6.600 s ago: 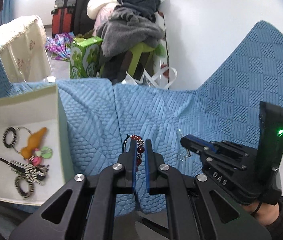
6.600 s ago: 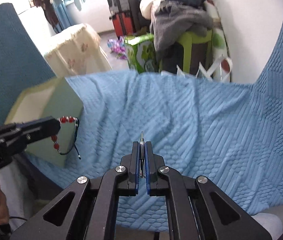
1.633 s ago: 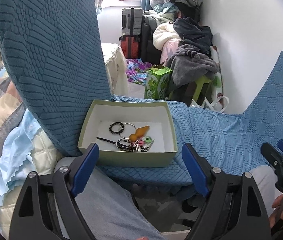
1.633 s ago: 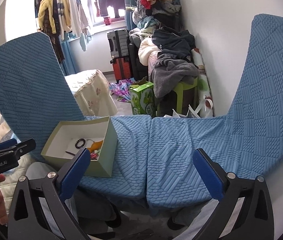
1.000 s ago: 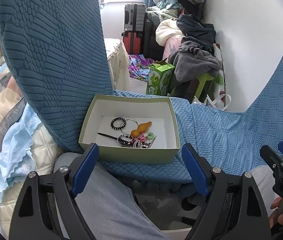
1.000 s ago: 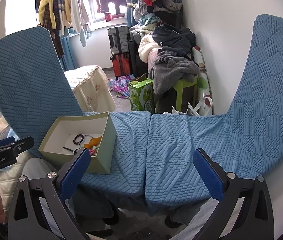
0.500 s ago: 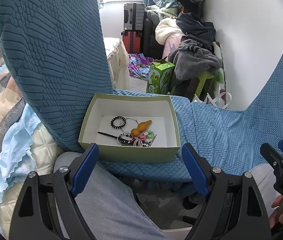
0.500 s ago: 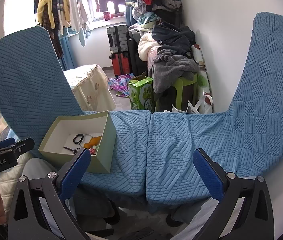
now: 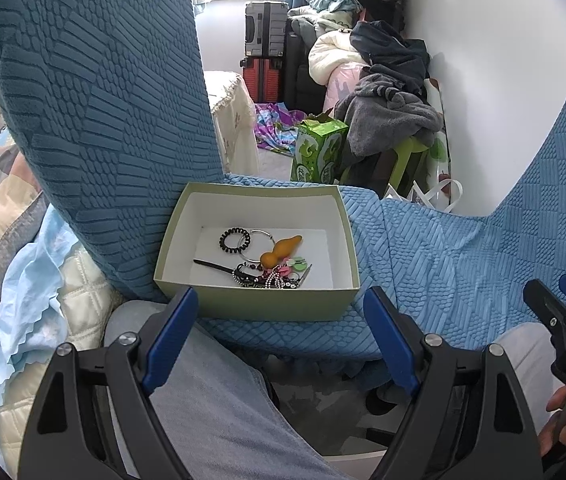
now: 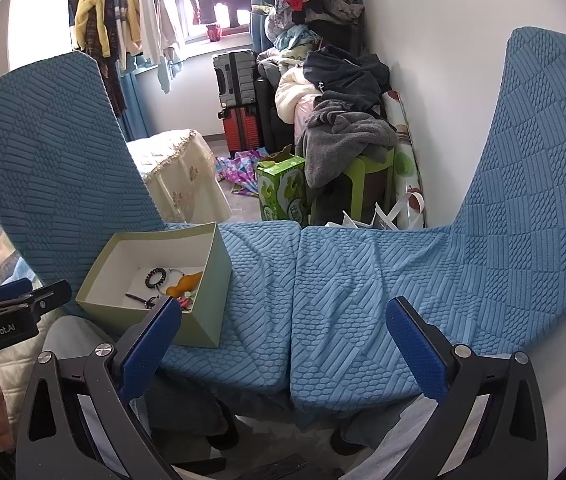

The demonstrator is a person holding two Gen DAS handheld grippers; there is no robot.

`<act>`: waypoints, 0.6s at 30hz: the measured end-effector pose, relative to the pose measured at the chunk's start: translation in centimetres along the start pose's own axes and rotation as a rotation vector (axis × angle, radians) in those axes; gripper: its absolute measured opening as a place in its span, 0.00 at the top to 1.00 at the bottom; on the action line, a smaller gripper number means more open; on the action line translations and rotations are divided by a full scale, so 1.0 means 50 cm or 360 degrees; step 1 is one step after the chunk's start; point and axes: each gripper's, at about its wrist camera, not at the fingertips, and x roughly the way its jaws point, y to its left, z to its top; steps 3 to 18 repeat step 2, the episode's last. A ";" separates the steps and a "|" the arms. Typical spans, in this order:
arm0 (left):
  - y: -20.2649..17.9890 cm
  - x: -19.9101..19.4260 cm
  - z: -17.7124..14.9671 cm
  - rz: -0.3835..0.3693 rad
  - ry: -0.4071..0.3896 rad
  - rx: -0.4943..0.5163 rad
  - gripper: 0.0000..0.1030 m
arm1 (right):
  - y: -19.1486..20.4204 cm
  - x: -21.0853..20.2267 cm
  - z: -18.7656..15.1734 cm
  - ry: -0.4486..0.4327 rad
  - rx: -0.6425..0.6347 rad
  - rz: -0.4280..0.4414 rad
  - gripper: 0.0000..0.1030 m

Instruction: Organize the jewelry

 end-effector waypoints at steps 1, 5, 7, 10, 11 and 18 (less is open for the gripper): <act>0.001 0.000 -0.001 0.0001 -0.0001 0.0000 0.18 | 0.000 0.000 0.000 0.0000 -0.0002 -0.0002 0.00; 0.002 0.001 0.001 -0.0002 -0.0001 0.0001 0.18 | 0.000 -0.001 0.000 -0.0002 -0.0004 -0.0003 0.00; 0.002 0.001 0.001 -0.0002 -0.0001 0.0001 0.18 | 0.000 -0.001 0.000 -0.0002 -0.0004 -0.0003 0.00; 0.002 0.001 0.001 -0.0002 -0.0001 0.0001 0.18 | 0.000 -0.001 0.000 -0.0002 -0.0004 -0.0003 0.00; 0.002 0.001 0.001 -0.0002 -0.0001 0.0001 0.18 | 0.000 -0.001 0.000 -0.0002 -0.0004 -0.0003 0.00; 0.002 0.001 0.001 -0.0002 -0.0001 0.0001 0.18 | 0.000 -0.001 0.000 -0.0002 -0.0004 -0.0003 0.00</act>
